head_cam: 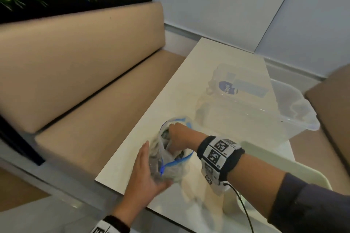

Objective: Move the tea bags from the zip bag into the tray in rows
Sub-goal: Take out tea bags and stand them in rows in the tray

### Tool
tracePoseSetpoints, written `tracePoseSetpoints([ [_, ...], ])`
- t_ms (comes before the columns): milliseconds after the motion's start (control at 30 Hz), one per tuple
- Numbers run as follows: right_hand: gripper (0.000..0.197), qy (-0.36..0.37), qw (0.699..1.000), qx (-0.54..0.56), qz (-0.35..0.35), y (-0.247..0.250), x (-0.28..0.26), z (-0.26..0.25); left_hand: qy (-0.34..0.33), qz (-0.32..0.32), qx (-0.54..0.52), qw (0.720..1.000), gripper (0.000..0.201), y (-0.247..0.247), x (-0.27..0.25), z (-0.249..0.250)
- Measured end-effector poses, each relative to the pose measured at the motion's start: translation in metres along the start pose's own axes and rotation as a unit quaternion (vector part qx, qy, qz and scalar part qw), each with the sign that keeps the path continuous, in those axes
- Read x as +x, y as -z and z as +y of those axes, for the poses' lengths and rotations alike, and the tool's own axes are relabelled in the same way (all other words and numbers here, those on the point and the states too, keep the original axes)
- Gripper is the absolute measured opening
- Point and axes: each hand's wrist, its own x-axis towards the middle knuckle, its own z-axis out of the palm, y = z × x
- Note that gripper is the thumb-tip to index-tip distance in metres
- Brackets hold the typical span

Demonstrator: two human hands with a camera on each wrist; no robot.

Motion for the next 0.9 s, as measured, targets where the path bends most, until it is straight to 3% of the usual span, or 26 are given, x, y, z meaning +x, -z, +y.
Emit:
tracePoseSetpoints([
  [33, 0.019, 0.001, 1.0, 0.006, 0.012, -0.001, 0.002, -0.001, 0.0, -0.004, -0.027, 1.0, 0.134, -0.002, 0.003, -0.003],
  [133, 0.042, 0.011, 0.999, 0.022, 0.028, -0.006, 0.007, -0.002, -0.006, -0.018, -0.084, 0.996, 0.124, -0.006, 0.01, -0.012],
  [200, 0.045, 0.023, 0.999, 0.015, 0.042, -0.009, 0.009, -0.001, -0.014, -0.026, -0.1, 0.995, 0.121, -0.007, 0.014, -0.014],
  [333, 0.042, 0.05, 0.997, 0.041, 0.047, -0.012, 0.009, 0.0, -0.011, -0.037, -0.138, 0.99, 0.114, -0.008, 0.018, -0.016],
  [500, 0.033, 0.053, 0.996, 0.057, 0.041, -0.007, 0.007, 0.0, -0.023, -0.022, -0.106, 0.994, 0.113, -0.008, 0.018, -0.018],
  [633, 0.016, 0.06, 0.996, 0.018, 0.062, -0.01, 0.009, -0.004, -0.02, -0.035, -0.12, 0.992, 0.108, -0.008, 0.018, -0.019],
  [900, 0.022, 0.067, 0.992, -0.045, 0.102, -0.013, 0.002, -0.01, -0.018, -0.042, -0.126, 0.991, 0.108, -0.007, 0.017, -0.019],
])
